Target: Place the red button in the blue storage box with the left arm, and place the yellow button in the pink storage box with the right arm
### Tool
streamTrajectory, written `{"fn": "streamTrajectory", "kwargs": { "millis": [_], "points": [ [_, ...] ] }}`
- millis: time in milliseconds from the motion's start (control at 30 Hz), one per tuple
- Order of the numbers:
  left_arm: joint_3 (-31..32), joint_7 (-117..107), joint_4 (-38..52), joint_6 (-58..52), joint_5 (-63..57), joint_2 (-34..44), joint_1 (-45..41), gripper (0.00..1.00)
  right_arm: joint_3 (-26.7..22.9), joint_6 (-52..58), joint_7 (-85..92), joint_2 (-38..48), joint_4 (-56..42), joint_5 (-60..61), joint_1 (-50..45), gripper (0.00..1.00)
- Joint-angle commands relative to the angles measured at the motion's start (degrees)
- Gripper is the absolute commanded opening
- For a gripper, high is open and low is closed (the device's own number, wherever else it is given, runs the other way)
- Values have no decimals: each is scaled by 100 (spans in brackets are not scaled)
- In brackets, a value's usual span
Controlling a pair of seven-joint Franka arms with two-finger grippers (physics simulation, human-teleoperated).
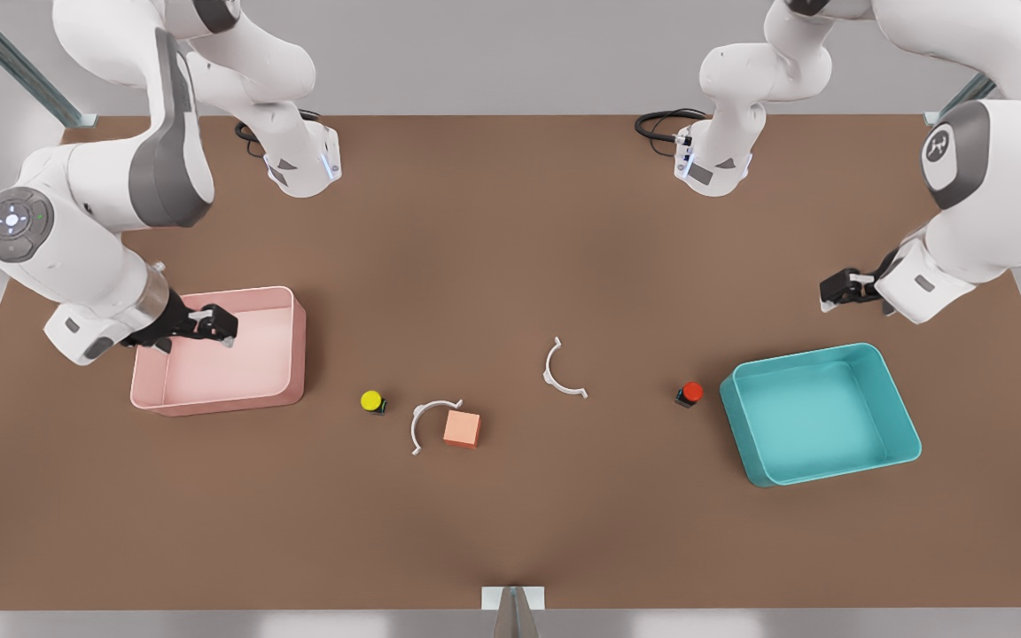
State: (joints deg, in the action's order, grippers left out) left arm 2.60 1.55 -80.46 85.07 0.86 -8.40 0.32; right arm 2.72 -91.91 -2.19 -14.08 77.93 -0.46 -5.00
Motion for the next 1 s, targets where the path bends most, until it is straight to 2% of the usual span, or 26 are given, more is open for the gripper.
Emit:
{"fn": "streamTrajectory", "kwargs": {
  "millis": [0, 67, 100, 133, 167, 200, 233, 267, 367, 500, 567, 733, 967],
  "points": [
    [4, 180, -4, 185, -60, -4, -5, 100, -9, 15, -194, -69, -50, 20, -36, 100],
    [22, -1283, 22, 211, -77, -223, -339, 100, -17, 42, 43, -770, -531, 98, -342, 100],
    [22, -3790, -4, 676, 124, -373, -585, 100, 70, 68, 105, -1439, -796, 353, -598, 99],
    [22, -5364, -48, 1054, 353, -549, -673, 100, 123, -2, 96, -1923, -972, 380, -906, 98],
    [22, -6946, -416, 1669, 353, -567, -928, 100, 281, -862, 52, -1880, -262, 407, -1020, 100],
    [22, -8072, -891, 2425, 345, -505, -1069, 100, 465, -2925, 35, -1475, 1504, 389, -1012, 100],
    [22, -8872, -1155, 2838, 371, -505, -1157, 100, 501, -3535, -1, -1694, 1770, 275, -1108, 100],
    [13, -9522, -1384, 3190, 459, -523, -1166, 100, 536, -4018, -36, -2090, 1603, 257, -1187, 100],
    [13, -11755, -2122, 4446, 441, -514, -1245, 100, 413, -4440, -44, -2152, 1612, 73, -1152, 100],
    [13, -12196, -3748, 5853, 424, -259, -1324, 100, 255, -4784, -45, -2169, 1726, -50, -1152, 100],
    [21, -12257, -4109, 5977, 433, -303, -1368, 100, 325, -4766, -44, -2178, 1928, -77, -1152, 100],
    [-137, -11783, -4144, 5977, 406, -1024, -1297, 100, 237, -4757, 17, -2231, 2069, -68, -1135, 100],
    [-225, -11352, -3872, 5898, 397, -1384, -1262, 100, 229, -4880, 26, -2319, 2385, -68, -1152, 100]
  ]
}}
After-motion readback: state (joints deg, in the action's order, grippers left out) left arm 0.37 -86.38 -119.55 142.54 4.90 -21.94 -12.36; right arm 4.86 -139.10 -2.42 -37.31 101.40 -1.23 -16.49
